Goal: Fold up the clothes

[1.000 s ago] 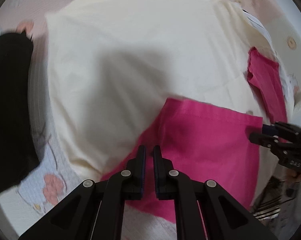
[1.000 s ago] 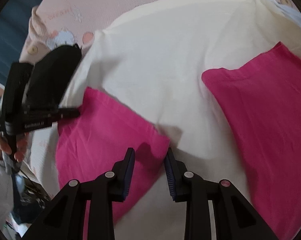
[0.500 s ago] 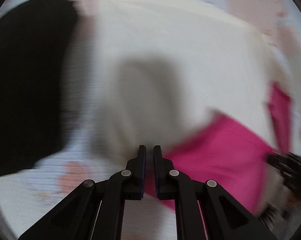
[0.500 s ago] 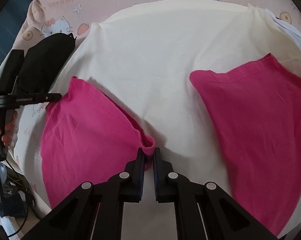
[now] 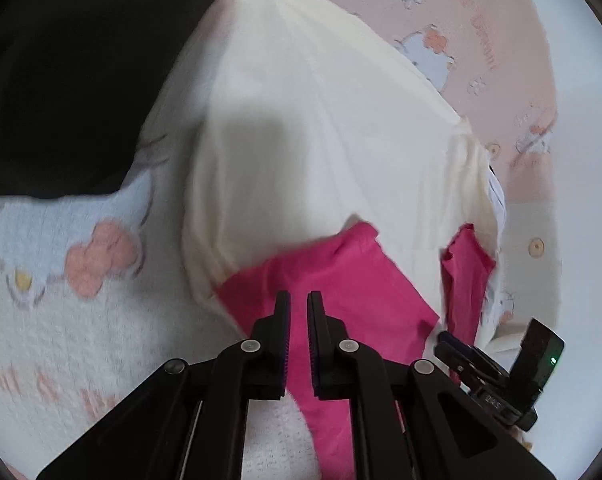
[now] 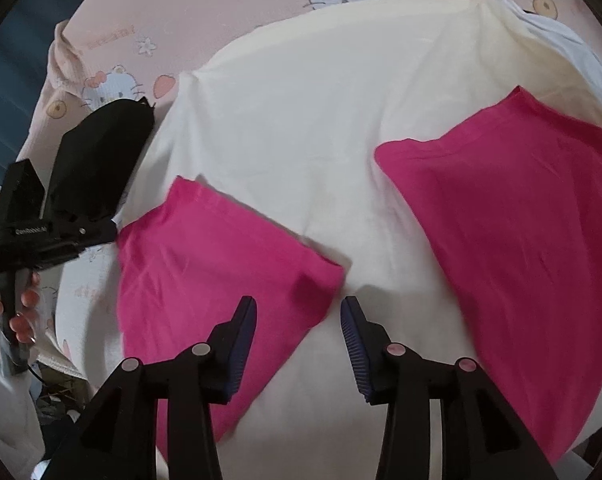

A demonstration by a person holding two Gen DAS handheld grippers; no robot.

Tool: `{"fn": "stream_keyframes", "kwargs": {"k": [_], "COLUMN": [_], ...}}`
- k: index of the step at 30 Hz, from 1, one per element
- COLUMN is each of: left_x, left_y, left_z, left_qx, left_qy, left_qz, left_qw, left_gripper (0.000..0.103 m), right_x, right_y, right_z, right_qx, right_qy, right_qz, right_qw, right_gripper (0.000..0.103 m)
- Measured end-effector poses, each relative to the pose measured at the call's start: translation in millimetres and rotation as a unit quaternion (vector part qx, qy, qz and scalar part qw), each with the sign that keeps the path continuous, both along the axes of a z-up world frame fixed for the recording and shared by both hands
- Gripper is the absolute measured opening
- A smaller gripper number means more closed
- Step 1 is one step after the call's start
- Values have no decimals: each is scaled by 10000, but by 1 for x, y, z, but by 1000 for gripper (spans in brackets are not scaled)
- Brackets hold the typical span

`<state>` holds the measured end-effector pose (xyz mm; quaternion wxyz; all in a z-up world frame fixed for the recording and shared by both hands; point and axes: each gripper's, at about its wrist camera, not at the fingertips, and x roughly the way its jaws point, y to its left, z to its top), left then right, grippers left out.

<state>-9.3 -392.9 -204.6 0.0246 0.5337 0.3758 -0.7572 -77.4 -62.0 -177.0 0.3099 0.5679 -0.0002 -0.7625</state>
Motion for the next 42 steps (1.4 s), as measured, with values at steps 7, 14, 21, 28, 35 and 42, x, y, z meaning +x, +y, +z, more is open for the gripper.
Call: {"fn": "stream_keyframes", "kwargs": {"k": [7,14,21,28,35,42], "left_x": [33,63,79,98,92,91], "left_y": [-18,-21,6,3,37,53], "left_z": [5,-1,-34,-56,-38,-44], "left_qx": [87,606,858,1827,745,430], "left_qy": [-71,121,352,759,997,1244], "left_qz": [503,1235,1750,2159,1666,1886], "left_qw": [9987,9904,9802,9562,9781,9732], "left_gripper": [7,7,9,9,9,9], "right_x": [20,43,51,54,55,63], "right_y": [0,3,14,17,25,26], "right_z": [8,12,23,0,-26,-26], "right_qx": [131,98,-228,-172,-456,-634], "right_qy": [80,43,-68,-642,-1212,-1260], "right_qz": [155,206,-167,-191,-481,-657], "right_qw": [9998,9997,9996,9976,9904,9878], "right_gripper": [44,44,44,45,45,53]}}
